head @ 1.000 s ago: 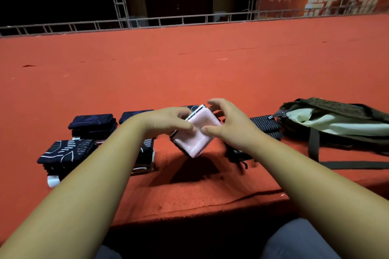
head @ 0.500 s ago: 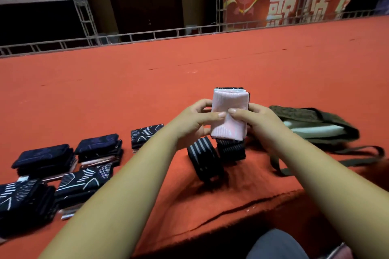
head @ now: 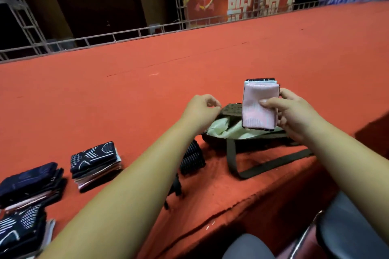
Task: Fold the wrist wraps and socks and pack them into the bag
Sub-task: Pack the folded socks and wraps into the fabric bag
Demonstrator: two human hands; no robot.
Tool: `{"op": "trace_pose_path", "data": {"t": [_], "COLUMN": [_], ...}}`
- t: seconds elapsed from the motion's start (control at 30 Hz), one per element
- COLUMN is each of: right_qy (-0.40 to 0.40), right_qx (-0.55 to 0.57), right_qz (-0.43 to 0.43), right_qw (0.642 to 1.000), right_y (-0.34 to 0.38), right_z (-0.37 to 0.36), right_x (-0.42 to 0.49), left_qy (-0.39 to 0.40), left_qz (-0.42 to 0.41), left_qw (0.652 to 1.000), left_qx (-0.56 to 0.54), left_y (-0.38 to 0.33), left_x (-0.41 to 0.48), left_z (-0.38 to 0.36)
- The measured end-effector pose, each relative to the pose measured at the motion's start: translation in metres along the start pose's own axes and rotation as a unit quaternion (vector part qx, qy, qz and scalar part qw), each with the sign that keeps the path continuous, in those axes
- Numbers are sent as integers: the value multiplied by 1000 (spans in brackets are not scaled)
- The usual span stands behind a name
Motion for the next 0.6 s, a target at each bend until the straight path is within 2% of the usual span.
{"op": "trace_pose_path", "data": {"t": [0.13,0.27,0.47,0.6], "right_qy": [-9,1,54,81], "right_qx": [-9,-18,33,93], "right_qz": [-11,-16,-2,-5], "right_qw": [1000,1000,998,992], "right_y": [-6,-15,-19,-23], "right_z": [21,28,24,6], "right_x": [8,12,21,31], "left_qy": [75,145,185,173], "left_qz": [-59,-35,3,-12], "left_qw": [978,954,969,983], "left_qx": [184,261,165,64], "left_y": [-2,8,15,6], "left_x": [23,34,45,51], "left_z": [-34,-57,-67,-69]}}
Point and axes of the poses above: each hand's wrist, its own x-axis towards the middle knuckle, its own z-axis out of the back of the hand, y = z × x, the point moved 5 cm from there along x, towards the middle knuckle, and after that the axes turned 8 degrees about x, right-handed, at the moved point
